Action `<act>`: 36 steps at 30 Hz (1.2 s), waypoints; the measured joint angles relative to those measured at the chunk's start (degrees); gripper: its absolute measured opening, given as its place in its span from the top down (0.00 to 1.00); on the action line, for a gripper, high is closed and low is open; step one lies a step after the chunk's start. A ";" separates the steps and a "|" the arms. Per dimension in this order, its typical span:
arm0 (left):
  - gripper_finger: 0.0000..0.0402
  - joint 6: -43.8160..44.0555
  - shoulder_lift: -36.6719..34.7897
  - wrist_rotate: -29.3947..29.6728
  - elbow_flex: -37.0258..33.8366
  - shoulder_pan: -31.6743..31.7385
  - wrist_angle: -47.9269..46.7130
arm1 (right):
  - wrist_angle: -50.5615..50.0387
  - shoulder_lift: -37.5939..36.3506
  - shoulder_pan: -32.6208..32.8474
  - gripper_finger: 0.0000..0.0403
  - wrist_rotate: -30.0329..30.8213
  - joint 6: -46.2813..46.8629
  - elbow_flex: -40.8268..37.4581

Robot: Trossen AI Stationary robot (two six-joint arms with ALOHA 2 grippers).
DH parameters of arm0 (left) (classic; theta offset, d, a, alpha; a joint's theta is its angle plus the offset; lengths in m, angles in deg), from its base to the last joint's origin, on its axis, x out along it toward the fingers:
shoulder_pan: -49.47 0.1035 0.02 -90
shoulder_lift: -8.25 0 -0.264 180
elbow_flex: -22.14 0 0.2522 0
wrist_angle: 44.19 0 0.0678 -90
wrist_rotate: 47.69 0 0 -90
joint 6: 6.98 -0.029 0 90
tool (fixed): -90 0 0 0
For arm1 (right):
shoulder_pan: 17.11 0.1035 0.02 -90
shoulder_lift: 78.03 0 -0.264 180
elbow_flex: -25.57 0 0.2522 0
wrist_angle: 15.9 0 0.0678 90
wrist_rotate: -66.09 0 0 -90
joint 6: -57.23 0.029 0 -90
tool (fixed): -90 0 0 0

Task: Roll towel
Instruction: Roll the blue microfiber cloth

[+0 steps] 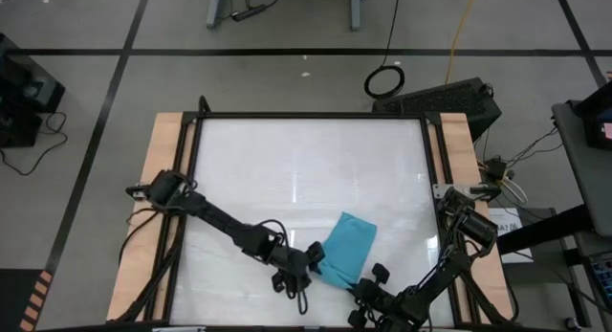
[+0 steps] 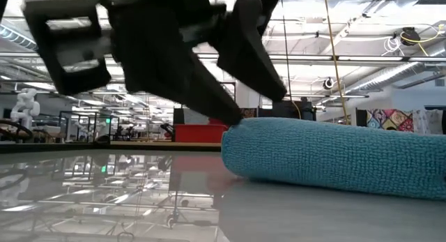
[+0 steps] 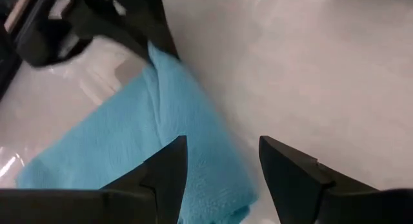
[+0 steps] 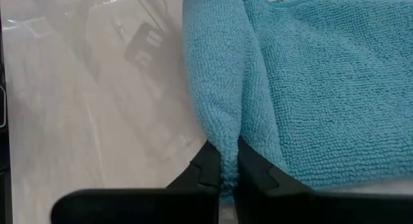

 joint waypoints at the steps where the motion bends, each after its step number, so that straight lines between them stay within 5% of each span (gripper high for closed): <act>1: 0.51 0.00 0.18 0.28 -0.45 0.12 0.38 | 0.01 0.00 0.00 0.97 0.03 0.01 0.00; 15: 0.52 0.17 5.00 -1.06 -1.72 1.84 3.78 | 0.37 0.00 0.04 0.97 0.33 0.41 -0.04; 23: 0.85 0.02 5.60 -1.75 -1.69 3.30 5.88 | 1.22 -0.33 0.69 0.95 0.41 0.13 -0.05; 26: 0.96 -0.33 5.62 -3.10 -1.69 4.38 6.15 | 0.99 -1.19 1.19 0.92 1.13 -1.14 -0.15; 36: 0.97 0.04 5.59 -5.79 -1.58 5.41 2.64 | -6.99 -10.55 2.67 0.66 0.55 -6.26 -0.06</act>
